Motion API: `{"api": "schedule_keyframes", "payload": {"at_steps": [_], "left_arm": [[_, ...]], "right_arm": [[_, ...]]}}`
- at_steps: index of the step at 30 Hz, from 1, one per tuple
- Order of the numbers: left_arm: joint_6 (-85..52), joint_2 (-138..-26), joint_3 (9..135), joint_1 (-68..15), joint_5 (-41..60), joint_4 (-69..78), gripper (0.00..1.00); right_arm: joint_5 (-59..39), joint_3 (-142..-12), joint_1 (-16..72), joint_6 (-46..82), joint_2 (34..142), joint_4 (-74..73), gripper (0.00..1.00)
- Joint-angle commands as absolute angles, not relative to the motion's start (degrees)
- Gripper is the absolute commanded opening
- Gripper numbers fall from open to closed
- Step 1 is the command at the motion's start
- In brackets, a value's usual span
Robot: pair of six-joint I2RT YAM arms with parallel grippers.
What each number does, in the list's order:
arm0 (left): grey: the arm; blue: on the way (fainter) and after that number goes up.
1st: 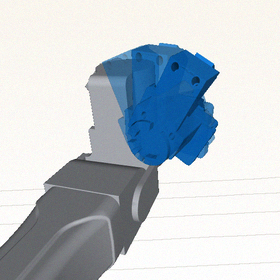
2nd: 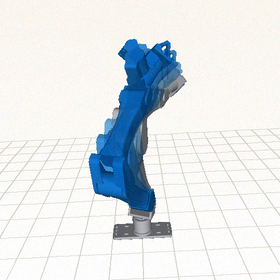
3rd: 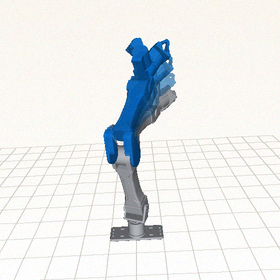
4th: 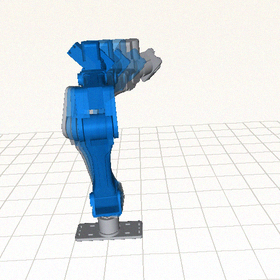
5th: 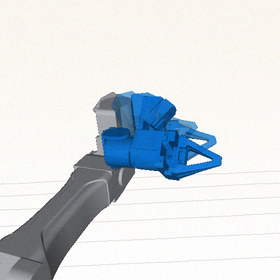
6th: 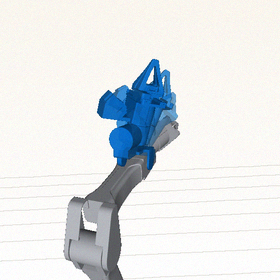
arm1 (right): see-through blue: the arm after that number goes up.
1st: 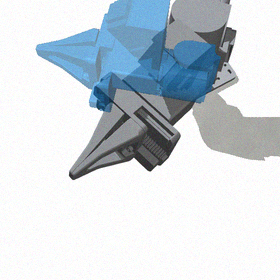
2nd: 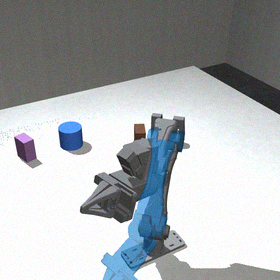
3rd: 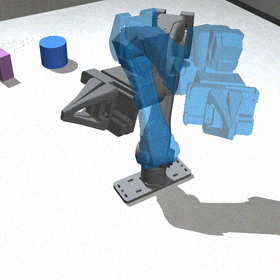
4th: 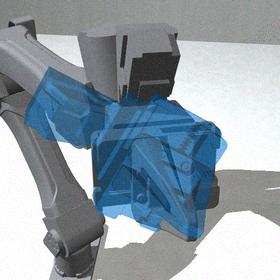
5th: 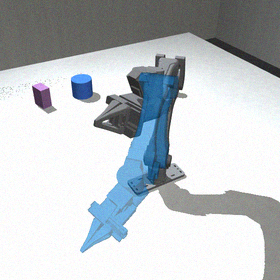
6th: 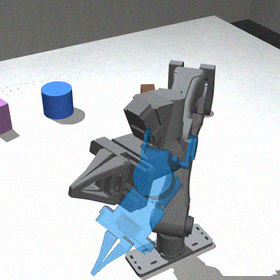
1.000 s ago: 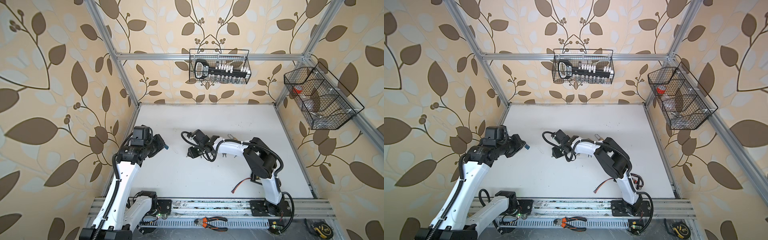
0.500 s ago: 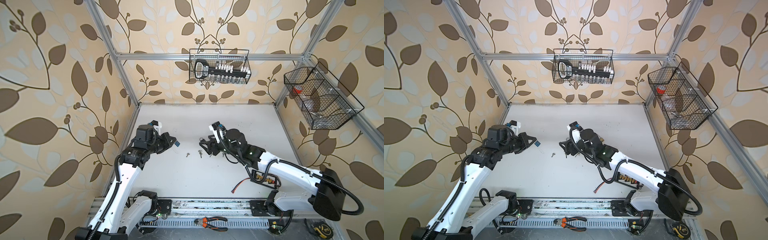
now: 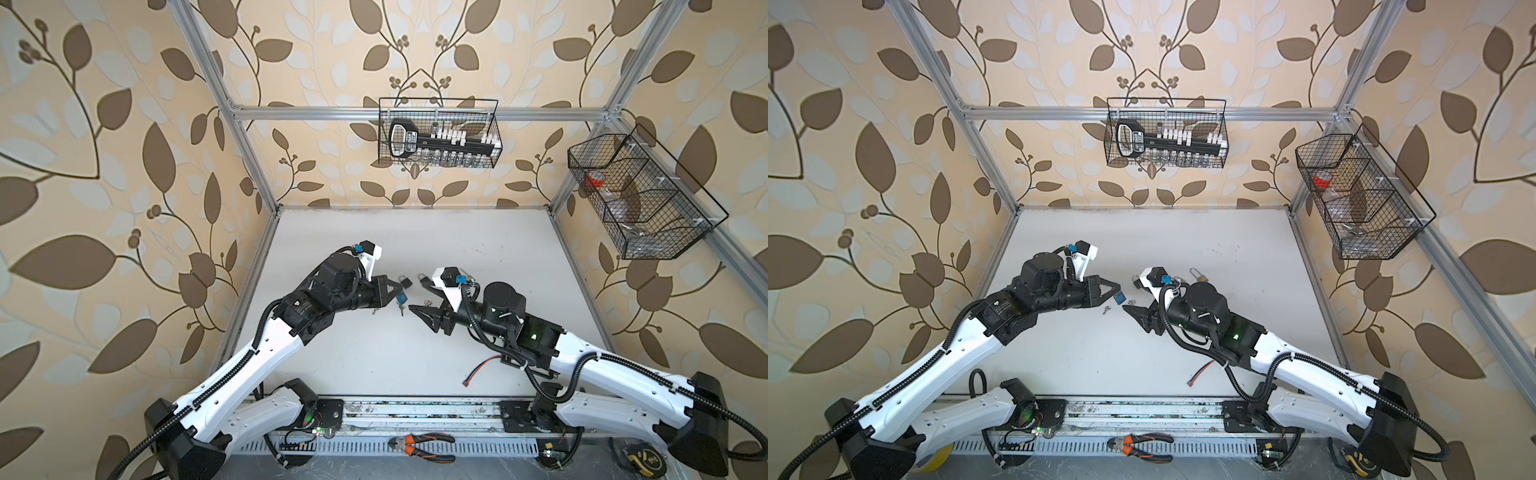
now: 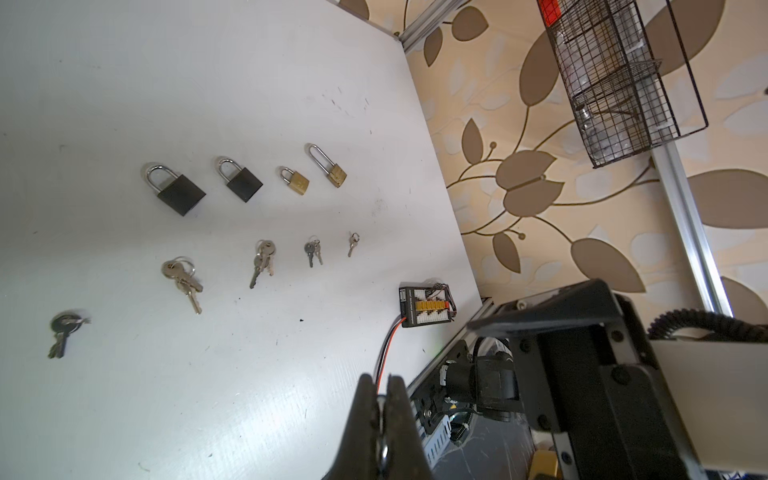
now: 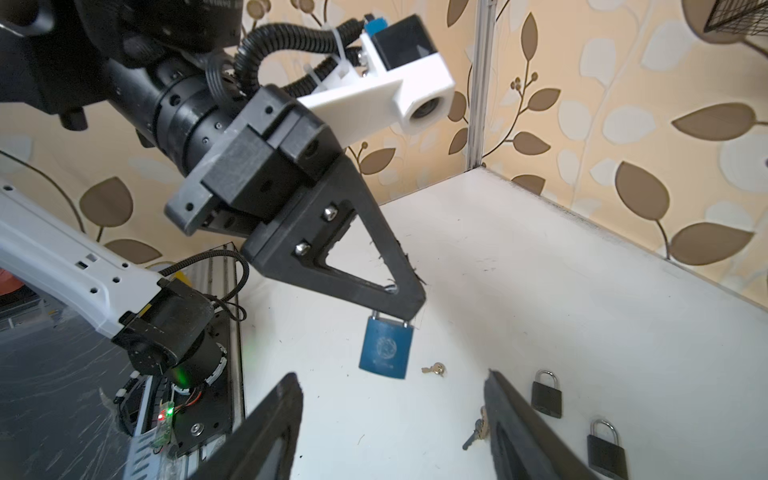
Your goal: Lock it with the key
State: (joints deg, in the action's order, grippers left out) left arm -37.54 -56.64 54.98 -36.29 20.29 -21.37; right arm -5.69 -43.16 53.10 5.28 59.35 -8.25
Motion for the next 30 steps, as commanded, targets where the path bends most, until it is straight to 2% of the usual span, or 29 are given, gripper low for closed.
{"api": "schedule_keyframes", "payload": {"at_steps": [1, 16, 30], "left_arm": [[-36.47, -56.34, 56.41, -37.97, 16.57, -16.57, 0.00], [-35.74, -56.78, 57.28, -39.64, 15.73, -16.91, 0.00], [-35.73, -56.44, 57.65, -39.73, 15.47, -17.18, 0.00]], "right_arm": [[-4.76, -46.21, 53.36, 7.21, 61.44, -6.77, 0.68], [-7.36, -50.40, 53.67, 9.66, 67.43, -6.33, 0.54], [-7.14, -51.15, 53.68, 9.80, 68.65, -5.42, 0.38]]}}
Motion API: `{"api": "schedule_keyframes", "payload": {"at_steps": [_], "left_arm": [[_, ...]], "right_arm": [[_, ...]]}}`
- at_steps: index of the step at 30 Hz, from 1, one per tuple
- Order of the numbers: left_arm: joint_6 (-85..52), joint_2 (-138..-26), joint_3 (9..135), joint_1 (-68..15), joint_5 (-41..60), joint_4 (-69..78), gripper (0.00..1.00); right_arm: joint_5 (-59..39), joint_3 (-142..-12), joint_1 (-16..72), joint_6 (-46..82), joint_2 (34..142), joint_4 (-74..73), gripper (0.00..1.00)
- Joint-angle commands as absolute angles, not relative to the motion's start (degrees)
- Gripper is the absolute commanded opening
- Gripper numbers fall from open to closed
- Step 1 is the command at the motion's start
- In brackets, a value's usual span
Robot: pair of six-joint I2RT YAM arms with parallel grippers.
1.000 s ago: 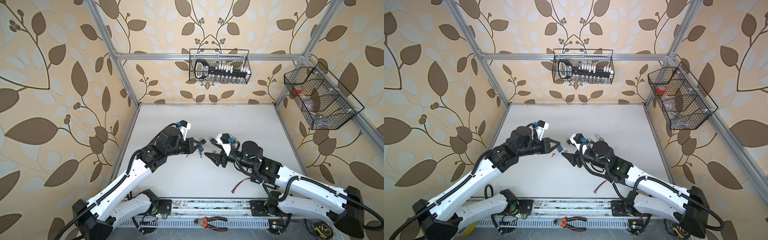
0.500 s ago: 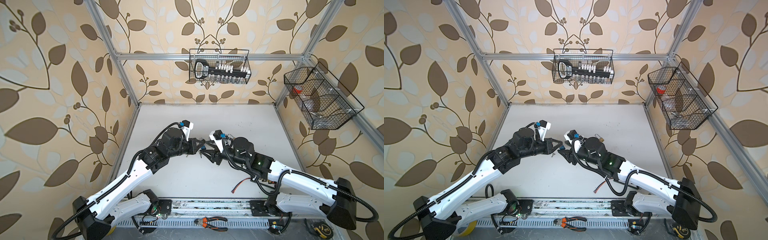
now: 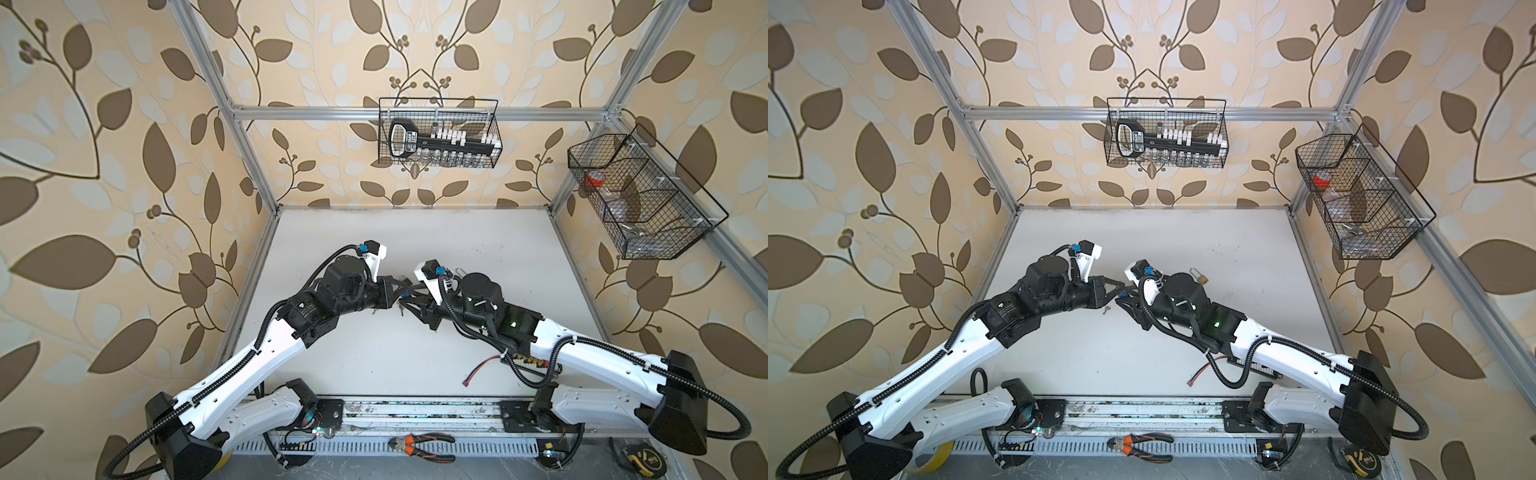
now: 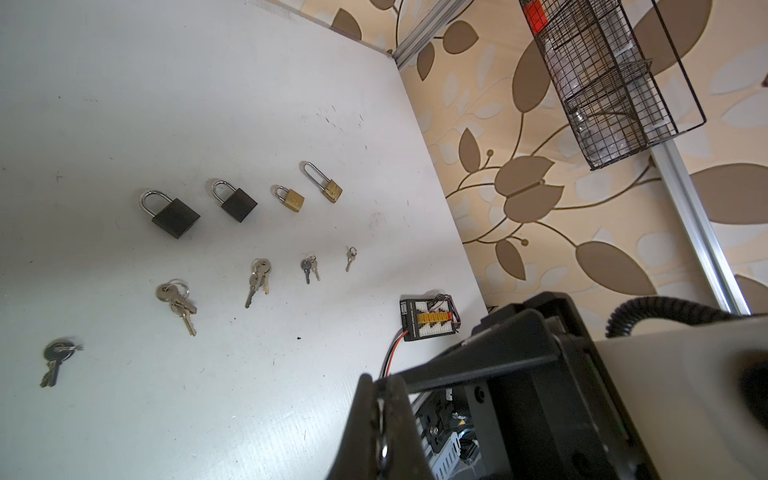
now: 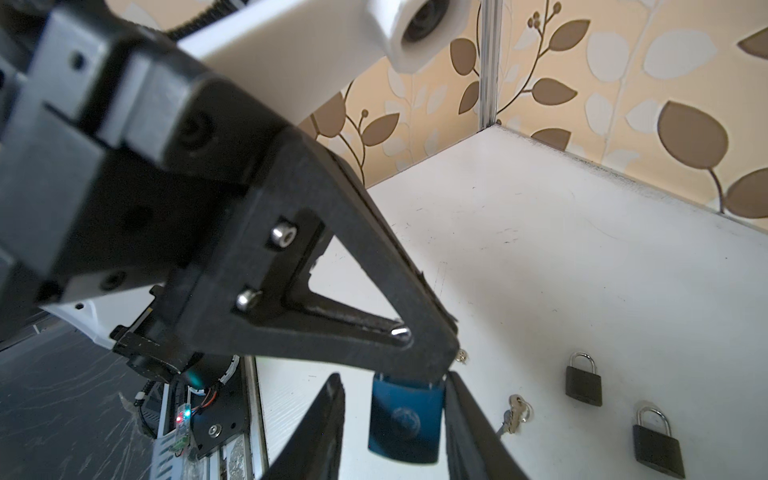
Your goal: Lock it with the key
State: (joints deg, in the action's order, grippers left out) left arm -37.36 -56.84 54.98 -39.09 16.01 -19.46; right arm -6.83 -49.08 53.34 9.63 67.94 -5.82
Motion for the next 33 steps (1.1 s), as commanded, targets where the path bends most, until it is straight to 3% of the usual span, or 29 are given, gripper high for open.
{"api": "schedule_keyframes", "payload": {"at_steps": [1, 7, 18, 19, 23, 26, 27, 28, 33], "left_arm": [[-35.77, -56.43, 57.57, -39.73, 15.47, -17.22, 0.00], [-35.95, -56.25, 57.48, -39.73, 15.56, -17.17, 0.00], [-35.86, -57.07, 58.08, -39.73, 17.21, -16.74, 0.00], [-35.78, -57.29, 58.20, -39.73, 17.43, -16.82, 0.04], [-35.02, -57.27, 58.83, -39.73, 15.81, -17.98, 0.42], [-34.34, -56.49, 59.56, -39.66, 10.77, -20.54, 0.72], [-34.04, -56.15, 59.96, -39.67, 8.23, -21.96, 0.88], [-33.78, -55.89, 60.34, -39.56, 5.83, -23.33, 0.97], [-34.10, -54.91, 61.98, -36.45, -3.85, -31.81, 0.99]], "right_arm": [[-7.01, -51.15, 53.70, 9.94, 68.64, -5.43, 0.38], [-6.30, -51.29, 53.65, 10.54, 68.74, -5.20, 0.31], [-4.96, -50.21, 53.67, 12.49, 67.21, -5.98, 0.08], [-4.62, -49.62, 53.66, 12.84, 66.87, -6.56, 0.07], [-1.86, -46.91, 53.59, 14.93, 65.29, -8.86, 0.02], [1.21, -45.83, 53.06, 17.09, 65.18, -8.33, 0.02], [2.08, -45.60, 52.70, 17.79, 65.19, -7.96, 0.02], [2.83, -45.32, 52.40, 18.35, 65.36, -7.70, 0.02], [5.67, -46.55, 51.13, 20.28, 69.24, -3.96, 0.02]]}}
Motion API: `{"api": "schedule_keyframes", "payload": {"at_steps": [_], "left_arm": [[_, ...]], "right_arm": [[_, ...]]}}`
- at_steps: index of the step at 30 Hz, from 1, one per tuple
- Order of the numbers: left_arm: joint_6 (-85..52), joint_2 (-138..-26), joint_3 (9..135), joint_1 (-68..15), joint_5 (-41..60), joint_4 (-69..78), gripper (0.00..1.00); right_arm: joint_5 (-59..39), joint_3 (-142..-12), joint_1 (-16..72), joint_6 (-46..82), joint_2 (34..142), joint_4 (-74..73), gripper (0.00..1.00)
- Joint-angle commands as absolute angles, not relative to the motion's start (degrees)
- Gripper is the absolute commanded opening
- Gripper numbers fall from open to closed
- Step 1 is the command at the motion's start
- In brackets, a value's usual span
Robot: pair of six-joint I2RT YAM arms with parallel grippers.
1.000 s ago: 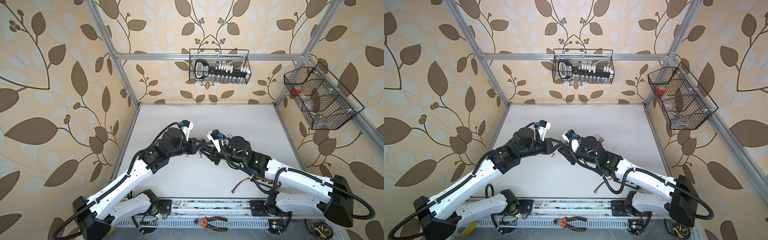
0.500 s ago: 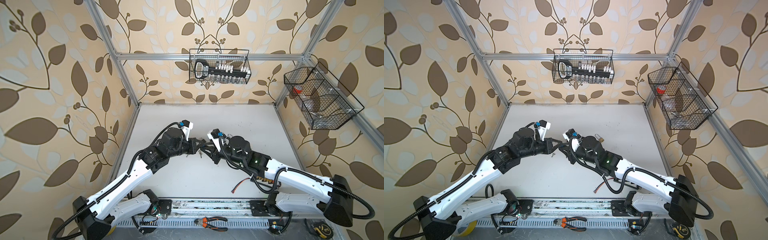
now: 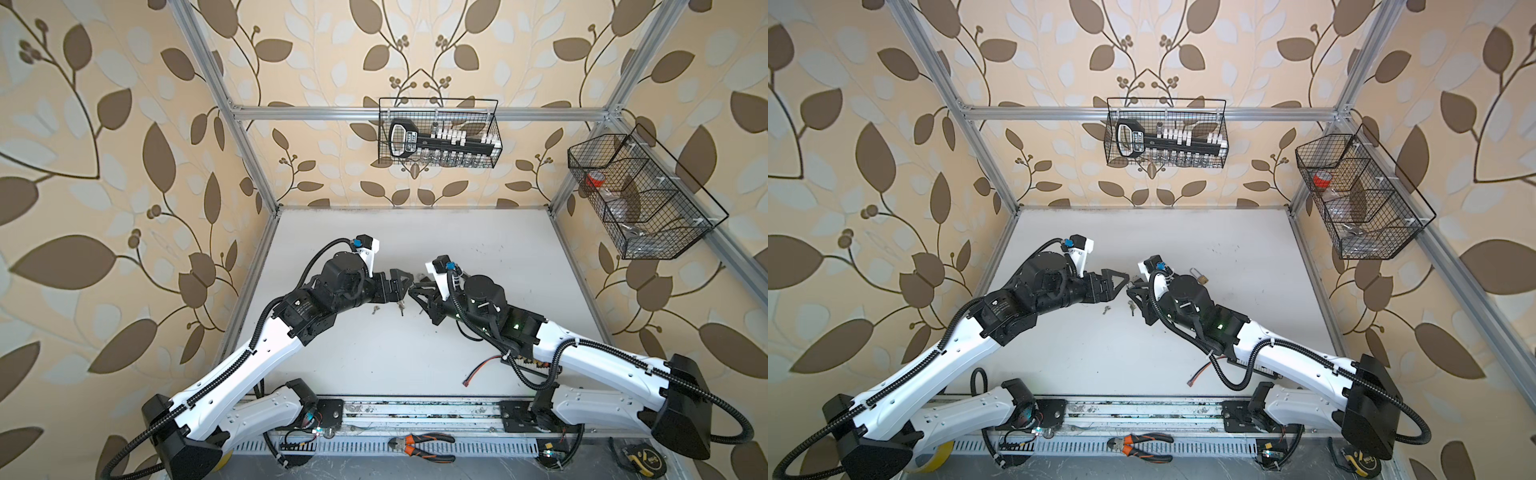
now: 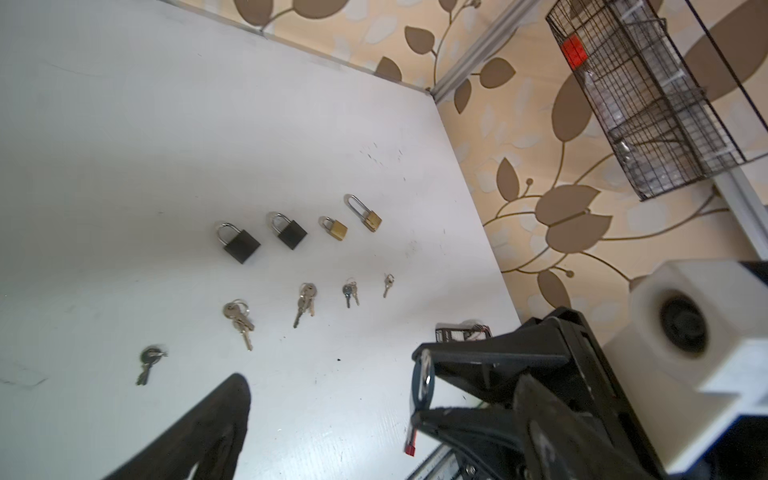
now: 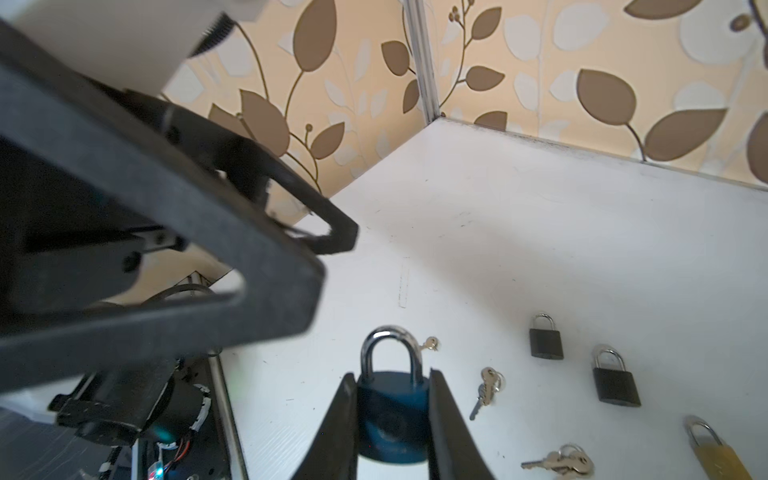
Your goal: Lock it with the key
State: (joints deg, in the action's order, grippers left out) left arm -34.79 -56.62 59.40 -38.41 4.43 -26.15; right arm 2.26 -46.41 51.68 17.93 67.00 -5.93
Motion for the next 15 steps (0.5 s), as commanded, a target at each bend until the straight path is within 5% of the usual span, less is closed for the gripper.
{"api": "schedule_keyframes", "payload": {"at_steps": [1, 15], "left_arm": [[-34.65, -54.65, 61.75, -34.98, -4.26, -32.89, 0.99], [-38.76, -45.90, 48.46, -4.10, 14.88, -36.61, 0.99]], "right_arm": [[5.87, -47.31, 50.75, 21.06, 70.76, -2.67, 0.03], [3.14, -68.02, 48.74, 18.63, 100.65, 6.46, 0.00]]}}
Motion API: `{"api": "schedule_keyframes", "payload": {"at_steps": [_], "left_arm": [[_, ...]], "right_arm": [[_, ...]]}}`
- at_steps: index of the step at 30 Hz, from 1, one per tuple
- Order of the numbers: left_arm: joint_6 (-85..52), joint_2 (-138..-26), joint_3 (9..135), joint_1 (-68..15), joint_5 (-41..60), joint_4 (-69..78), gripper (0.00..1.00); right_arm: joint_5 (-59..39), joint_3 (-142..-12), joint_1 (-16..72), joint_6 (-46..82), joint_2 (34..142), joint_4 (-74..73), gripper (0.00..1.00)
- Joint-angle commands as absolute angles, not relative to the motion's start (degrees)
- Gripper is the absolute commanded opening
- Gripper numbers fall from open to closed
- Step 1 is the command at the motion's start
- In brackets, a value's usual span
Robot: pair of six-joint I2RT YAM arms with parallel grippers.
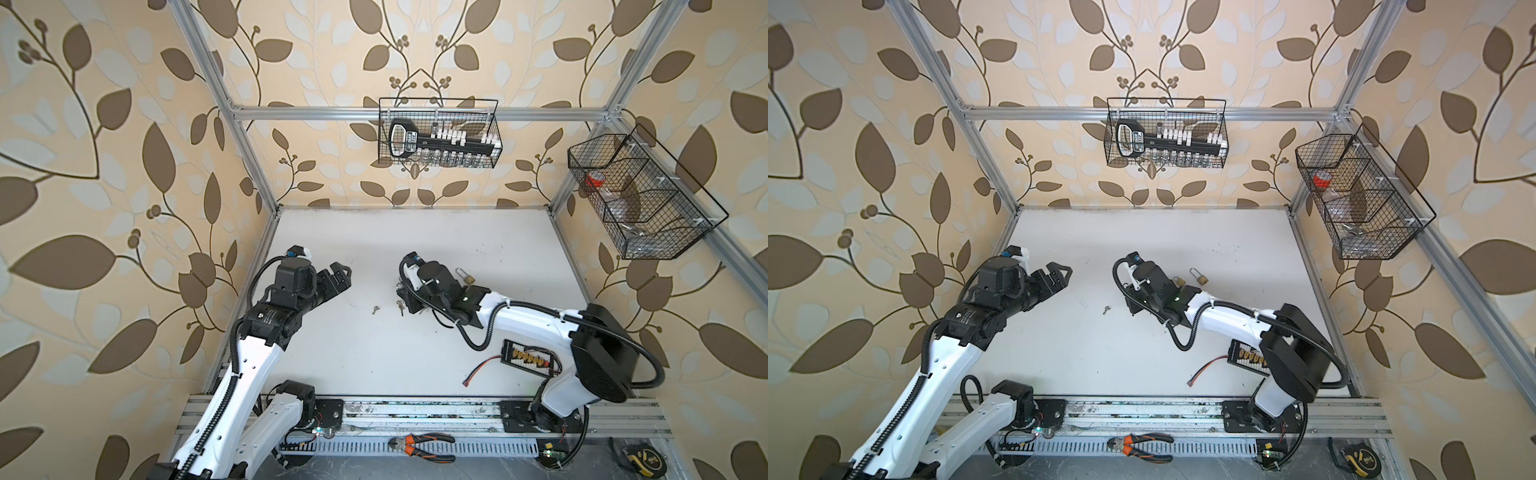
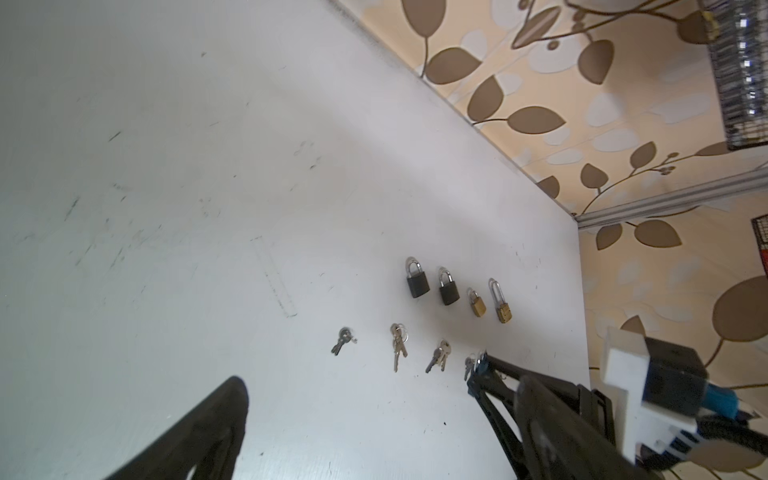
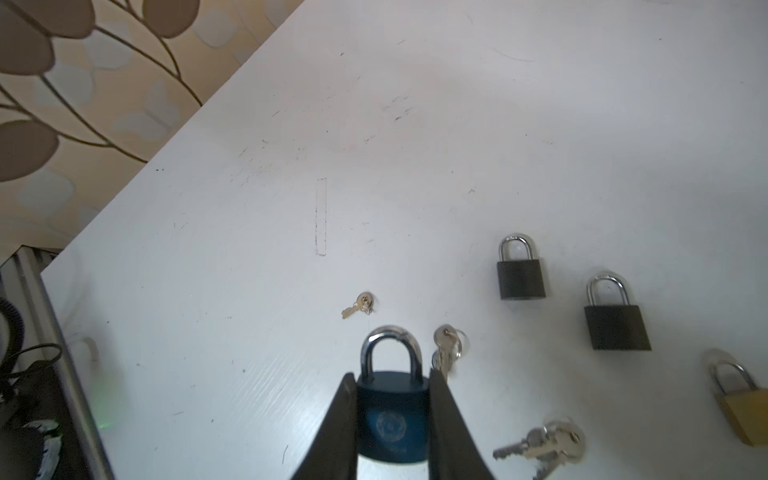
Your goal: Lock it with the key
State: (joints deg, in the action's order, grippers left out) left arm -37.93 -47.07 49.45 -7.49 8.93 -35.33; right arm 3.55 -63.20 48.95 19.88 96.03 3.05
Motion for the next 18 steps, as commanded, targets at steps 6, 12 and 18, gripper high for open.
{"api": "schedule_keyframes", "payload": {"at_steps": [6, 12, 18], "left_arm": [[-37.75, -45.39, 47.59, 2.04, 19.04, -37.60, 0.99], [-36.77, -45.35, 47.99, 3.51, 20.00, -38.11, 0.99], [-36.90, -44.87, 47.28, 3.71, 20.30, -37.97, 0.99]], "right_arm": [[3.91, -82.42, 48.69, 16.39, 113.96, 13.65, 0.00], [3.87, -93.21, 48.08, 11.11, 123.17, 20.53, 0.02], [4.12, -99.68, 46.93, 9.01, 128.57, 24.97, 0.02]]}}
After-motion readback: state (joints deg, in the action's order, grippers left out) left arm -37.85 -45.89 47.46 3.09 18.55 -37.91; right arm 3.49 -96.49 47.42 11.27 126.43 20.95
